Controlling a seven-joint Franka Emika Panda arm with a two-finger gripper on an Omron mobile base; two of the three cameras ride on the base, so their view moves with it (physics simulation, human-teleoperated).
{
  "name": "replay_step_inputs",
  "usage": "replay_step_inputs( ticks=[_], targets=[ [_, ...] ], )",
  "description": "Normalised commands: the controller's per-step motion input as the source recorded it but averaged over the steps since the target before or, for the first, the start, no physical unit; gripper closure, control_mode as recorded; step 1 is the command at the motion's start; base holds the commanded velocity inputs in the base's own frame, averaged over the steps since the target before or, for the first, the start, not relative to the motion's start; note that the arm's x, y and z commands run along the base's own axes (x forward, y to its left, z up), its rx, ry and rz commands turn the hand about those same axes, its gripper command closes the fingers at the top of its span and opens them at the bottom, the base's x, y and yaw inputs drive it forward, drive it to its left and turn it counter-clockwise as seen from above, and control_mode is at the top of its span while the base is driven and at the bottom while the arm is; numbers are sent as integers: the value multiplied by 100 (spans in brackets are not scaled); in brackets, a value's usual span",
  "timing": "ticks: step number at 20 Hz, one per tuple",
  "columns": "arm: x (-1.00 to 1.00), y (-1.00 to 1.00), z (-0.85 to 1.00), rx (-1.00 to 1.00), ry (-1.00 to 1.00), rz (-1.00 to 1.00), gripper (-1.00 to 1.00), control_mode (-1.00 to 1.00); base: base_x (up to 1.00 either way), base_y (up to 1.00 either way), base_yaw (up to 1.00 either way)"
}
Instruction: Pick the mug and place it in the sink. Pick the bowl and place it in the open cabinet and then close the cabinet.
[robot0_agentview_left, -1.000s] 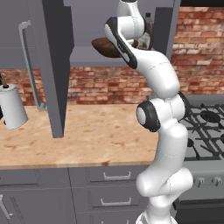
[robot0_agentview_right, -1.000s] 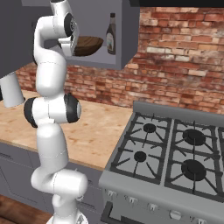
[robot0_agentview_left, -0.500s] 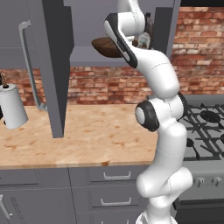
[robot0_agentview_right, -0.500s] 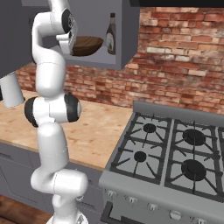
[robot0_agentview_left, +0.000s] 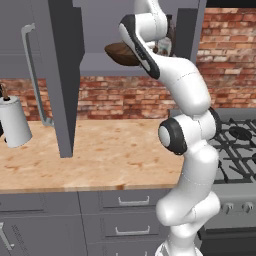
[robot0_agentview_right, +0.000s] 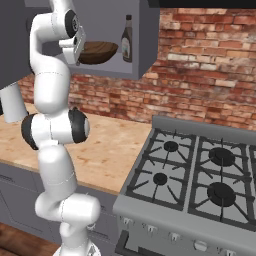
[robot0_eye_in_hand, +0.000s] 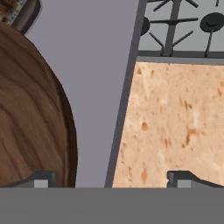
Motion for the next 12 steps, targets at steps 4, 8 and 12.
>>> replay_step_inputs(
  ticks=[4,8,12],
  targets=[
    [-61,0,14,0,0,0,-100,-100,0,0,0],
    [-61,0,40,2,-7,0,-100,-100,0,0,0],
    [-59,0,35,2,-8,0,-100,-100,0,0,0]
  ],
)
